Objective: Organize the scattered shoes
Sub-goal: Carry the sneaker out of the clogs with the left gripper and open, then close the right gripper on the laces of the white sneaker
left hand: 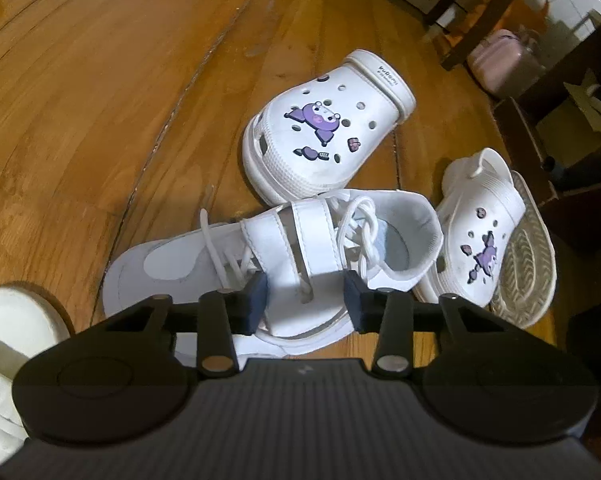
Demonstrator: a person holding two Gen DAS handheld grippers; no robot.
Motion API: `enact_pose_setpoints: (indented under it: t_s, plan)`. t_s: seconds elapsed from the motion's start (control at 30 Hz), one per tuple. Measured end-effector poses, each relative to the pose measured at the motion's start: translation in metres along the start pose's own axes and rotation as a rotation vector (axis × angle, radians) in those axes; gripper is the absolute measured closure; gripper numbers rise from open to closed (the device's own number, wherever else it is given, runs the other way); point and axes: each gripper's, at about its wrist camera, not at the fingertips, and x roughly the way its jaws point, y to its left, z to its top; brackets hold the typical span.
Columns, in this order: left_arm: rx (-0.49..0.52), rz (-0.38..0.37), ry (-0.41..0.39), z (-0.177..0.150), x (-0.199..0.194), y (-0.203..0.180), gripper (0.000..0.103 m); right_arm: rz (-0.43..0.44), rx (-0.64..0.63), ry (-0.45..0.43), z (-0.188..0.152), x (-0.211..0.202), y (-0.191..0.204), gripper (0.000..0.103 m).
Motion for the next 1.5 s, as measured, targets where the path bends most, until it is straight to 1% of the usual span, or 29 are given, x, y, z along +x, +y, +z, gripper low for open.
enact_pose_setpoints:
  t_s: [0.03,0.07,0.13,0.23,0.4,0.6,0.7,0.8,0.87,0.9,0.93,0.97,1.03,1.1,1.17,1.23,1.27,1.3,1.33,1.37,1.4,1.43,1.5]
  plan:
    - [-0.007,-0.027,0.007,0.001,0.000,0.004,0.088,0.000,-0.001,0.000,0.000,0.000,0.000,0.005]
    - [-0.019,-0.037,0.015,0.001,0.000,0.007,0.088,0.000,-0.001,0.002,0.000,0.000,0.000,0.005]
    - [-0.028,-0.043,0.024,0.000,-0.001,0.011,0.088,-0.001,0.000,0.002,0.000,0.000,0.000,0.005]
    - [-0.015,-0.032,0.013,-0.002,-0.003,0.009,0.088,0.002,0.005,0.002,0.001,0.000,-0.001,0.005]
    - [-0.041,-0.082,0.016,-0.003,-0.005,0.014,0.088,0.012,0.003,0.006,-0.002,0.000,0.000,0.005]
    - [-0.004,-0.101,-0.018,-0.009,-0.030,0.010,0.088,0.024,0.028,0.000,-0.003,-0.004,-0.004,0.005]
    - [0.035,-0.077,-0.007,-0.016,-0.041,0.005,0.088,0.030,0.037,0.001,-0.004,-0.004,-0.005,0.005]
    - [0.048,-0.075,0.014,-0.028,-0.051,0.006,0.088,0.038,0.039,0.006,-0.007,-0.005,-0.002,0.005]
    - [0.033,-0.104,0.007,-0.036,-0.065,0.009,0.094,0.047,0.035,0.010,-0.010,-0.005,0.001,0.005]
    - [0.035,-0.137,-0.013,-0.038,-0.075,0.009,0.103,0.051,0.033,0.012,-0.011,-0.005,0.002,0.005]
    - [0.037,-0.170,-0.033,-0.041,-0.086,0.008,0.103,0.051,0.033,0.012,-0.012,-0.005,0.003,0.005]
    - [0.046,-0.183,-0.053,-0.045,-0.099,0.005,0.103,0.054,0.030,0.012,-0.014,-0.006,0.005,0.005]
    - [0.078,-0.178,-0.063,-0.052,-0.120,-0.003,0.103,0.057,0.023,0.011,-0.016,-0.007,0.008,0.005]
    - [0.103,-0.163,-0.048,-0.059,-0.128,-0.007,0.103,0.062,0.015,0.010,-0.019,-0.008,0.012,0.005]
    - [0.112,-0.121,-0.011,-0.064,-0.125,-0.003,0.100,0.050,0.000,0.003,-0.022,-0.008,0.017,0.005]
    - [0.074,-0.099,0.035,-0.065,-0.112,0.009,0.099,0.045,-0.007,0.001,-0.024,-0.008,0.018,0.005]
    - [0.059,-0.089,0.055,-0.064,-0.105,0.015,0.098,0.046,-0.012,-0.002,-0.025,-0.009,0.020,0.005]
    - [0.051,-0.073,0.074,-0.064,-0.098,0.020,0.093,0.050,-0.018,-0.002,-0.025,-0.009,0.022,0.005]
    - [0.053,-0.051,0.089,-0.065,-0.092,0.024,0.082,0.054,-0.025,-0.003,-0.025,-0.010,0.024,0.005]
    - [0.055,-0.033,0.097,-0.066,-0.088,0.026,0.074,0.060,-0.032,-0.005,-0.025,-0.012,0.026,0.005]
    - [0.057,-0.014,0.104,-0.066,-0.084,0.028,0.055,0.067,-0.039,-0.007,-0.026,-0.013,0.027,0.005]
    - [0.069,0.004,0.112,-0.068,-0.081,0.029,0.045,0.074,-0.047,-0.010,-0.026,-0.015,0.029,0.005]
    - [0.122,0.038,0.127,-0.072,-0.077,0.027,0.043,0.105,-0.110,-0.040,-0.027,-0.021,0.039,0.005]
